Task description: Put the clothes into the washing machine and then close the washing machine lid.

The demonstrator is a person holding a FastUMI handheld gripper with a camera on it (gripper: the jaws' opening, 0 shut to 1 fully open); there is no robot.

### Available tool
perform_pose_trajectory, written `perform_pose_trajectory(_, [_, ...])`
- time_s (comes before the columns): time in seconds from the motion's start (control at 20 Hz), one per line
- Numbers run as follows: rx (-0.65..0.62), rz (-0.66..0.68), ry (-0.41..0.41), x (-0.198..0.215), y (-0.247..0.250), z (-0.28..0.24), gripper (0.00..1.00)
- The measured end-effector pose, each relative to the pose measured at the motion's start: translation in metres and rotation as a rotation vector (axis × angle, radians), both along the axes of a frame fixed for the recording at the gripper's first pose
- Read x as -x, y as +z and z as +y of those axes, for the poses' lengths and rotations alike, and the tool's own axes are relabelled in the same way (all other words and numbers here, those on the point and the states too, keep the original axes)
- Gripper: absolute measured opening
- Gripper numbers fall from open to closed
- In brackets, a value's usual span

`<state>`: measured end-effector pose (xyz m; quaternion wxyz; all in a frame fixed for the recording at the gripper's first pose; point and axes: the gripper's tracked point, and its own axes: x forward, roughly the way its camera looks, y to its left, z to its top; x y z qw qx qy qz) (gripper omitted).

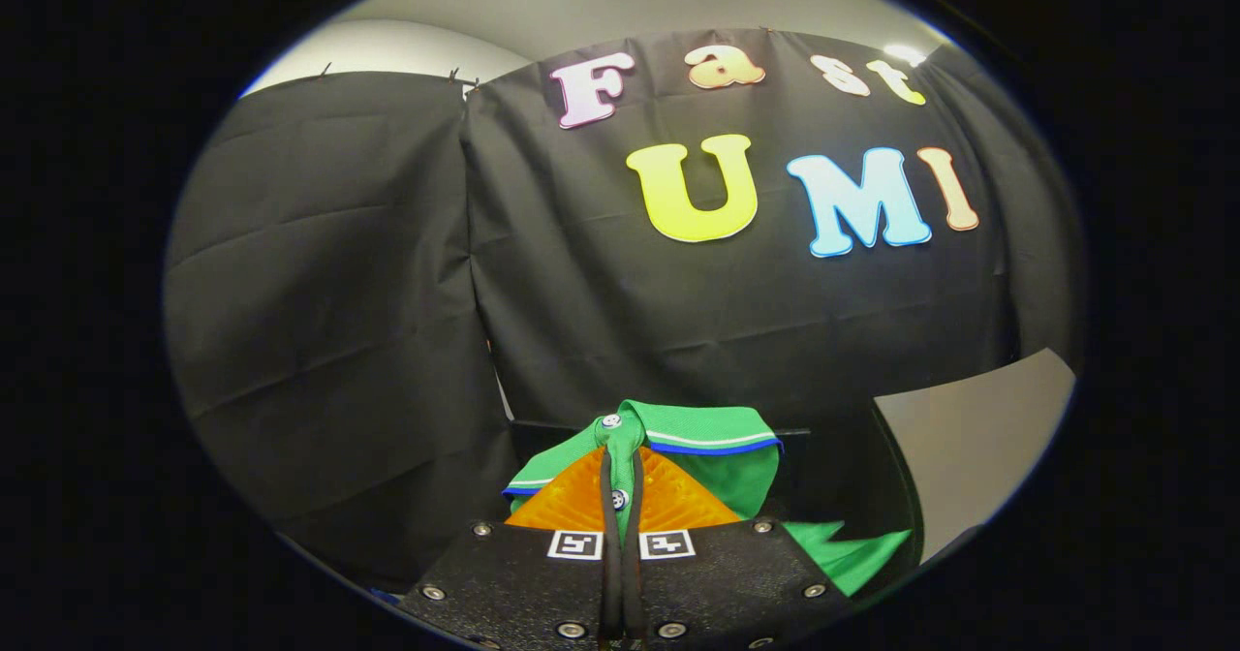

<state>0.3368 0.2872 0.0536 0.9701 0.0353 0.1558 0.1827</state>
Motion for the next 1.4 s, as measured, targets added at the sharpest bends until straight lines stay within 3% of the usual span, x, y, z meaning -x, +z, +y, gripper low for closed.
perform_pose_trajectory(0.35, [0.005,0.018,0.047,0.001,-0.037,0.028,0.0])
perform_pose_trajectory(0.75, [0.107,0.073,0.027,-0.003,-0.113,0.02,0.0])
perform_pose_trajectory(1.4, [0.205,0.32,0.04,0.017,-0.23,0.015,0.08])
